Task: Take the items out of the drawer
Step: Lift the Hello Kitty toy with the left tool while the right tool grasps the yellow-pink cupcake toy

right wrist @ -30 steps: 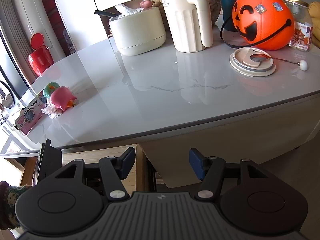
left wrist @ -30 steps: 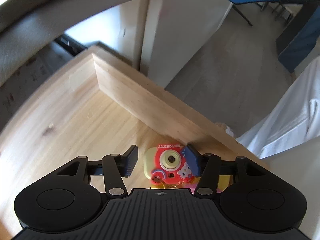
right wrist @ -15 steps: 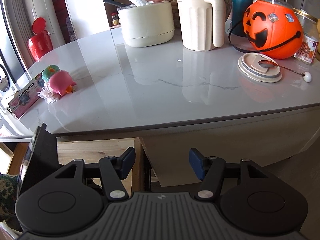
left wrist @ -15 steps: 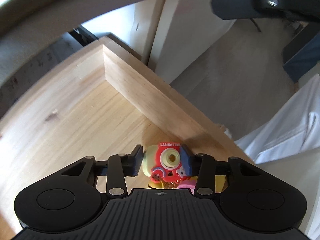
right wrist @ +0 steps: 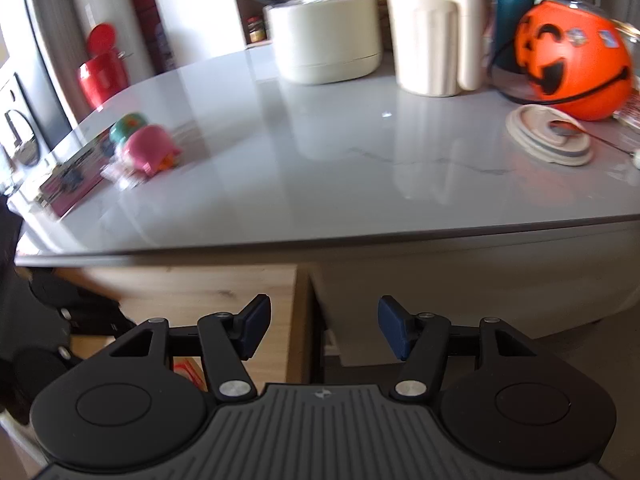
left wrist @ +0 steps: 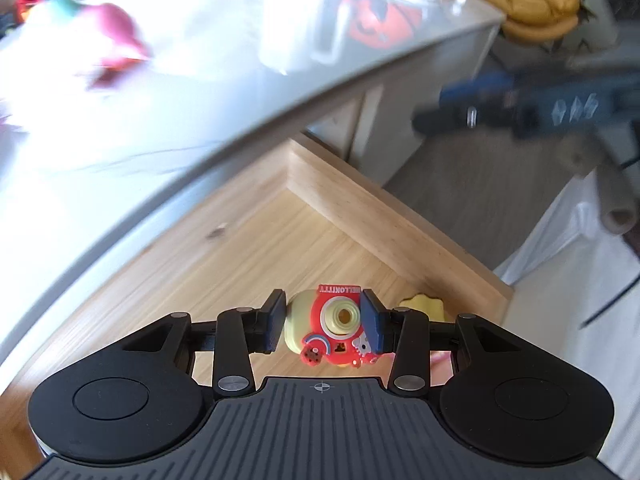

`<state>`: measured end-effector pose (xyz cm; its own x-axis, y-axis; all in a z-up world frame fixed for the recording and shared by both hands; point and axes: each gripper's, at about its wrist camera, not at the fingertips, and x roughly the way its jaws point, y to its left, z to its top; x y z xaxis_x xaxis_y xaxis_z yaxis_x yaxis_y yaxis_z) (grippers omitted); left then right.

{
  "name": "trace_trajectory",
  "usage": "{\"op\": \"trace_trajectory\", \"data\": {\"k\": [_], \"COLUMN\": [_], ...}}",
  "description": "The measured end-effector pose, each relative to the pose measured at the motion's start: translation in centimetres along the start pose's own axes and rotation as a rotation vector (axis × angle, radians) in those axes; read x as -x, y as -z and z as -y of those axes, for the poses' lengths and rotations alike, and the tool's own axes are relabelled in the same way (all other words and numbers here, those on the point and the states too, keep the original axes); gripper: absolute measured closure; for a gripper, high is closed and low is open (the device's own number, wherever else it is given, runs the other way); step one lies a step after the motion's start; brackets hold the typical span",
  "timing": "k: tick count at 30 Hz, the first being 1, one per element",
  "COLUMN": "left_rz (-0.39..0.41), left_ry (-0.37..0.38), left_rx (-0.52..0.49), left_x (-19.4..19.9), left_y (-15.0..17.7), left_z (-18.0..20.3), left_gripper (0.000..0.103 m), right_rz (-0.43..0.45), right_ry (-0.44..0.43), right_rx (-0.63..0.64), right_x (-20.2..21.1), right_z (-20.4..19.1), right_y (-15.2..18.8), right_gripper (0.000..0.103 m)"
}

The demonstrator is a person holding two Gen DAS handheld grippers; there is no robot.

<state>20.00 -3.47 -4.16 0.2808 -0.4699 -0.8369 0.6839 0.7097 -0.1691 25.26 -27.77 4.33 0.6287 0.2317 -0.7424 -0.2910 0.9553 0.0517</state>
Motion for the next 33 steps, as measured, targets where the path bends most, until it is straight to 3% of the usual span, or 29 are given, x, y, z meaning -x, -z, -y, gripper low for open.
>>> {"op": "trace_trajectory", "data": {"k": [5,7,12,15,21,28,33], "left_rz": [0.102,0.132,0.183,0.187,0.197,0.211,0.230], "left_ry": [-0.040,-0.042,-0.024,-0.061,-0.055,-0.066,-0.080], "left_rx": [0.110,0.169,0.281,0.267,0.286,0.249,0.227], "left_x": [4.5,5.2,7.0,8.7,9.4,10.0,10.4], "left_y": [3.0,4.2,5.8,5.9,7.1,7.5,7.6], "left_z": [-2.6,-3.8,-5.8,-5.9,-6.7,-6.0,-5.5], "left_gripper": [0.059,0.059,0.059,0.059,0.059,0.059,0.059], "right_rz": [-0.186,-0.277,-0.476,-0.611,-0.782,-0.921,-0.946], "right_ry": [-0.178,-0.198,-0.148,-0.106,0.006,0.050,0.062], "right_rx": [0.073,0.158,0.431,0.477,0.579,0.610,0.650], "right_x": [-1.7,-3.0,-6.8,-9.3,-12.6,-14.2,-13.7], "right_z": [-2.5,-4.6,-10.0,-11.6,-13.1,-13.7,-14.2], "right_y": [0.2,0.6,1.6,1.9,3.7,4.9,5.8], "right_gripper": [0.043,0.043,0.043,0.043,0.043,0.043,0.054]}}
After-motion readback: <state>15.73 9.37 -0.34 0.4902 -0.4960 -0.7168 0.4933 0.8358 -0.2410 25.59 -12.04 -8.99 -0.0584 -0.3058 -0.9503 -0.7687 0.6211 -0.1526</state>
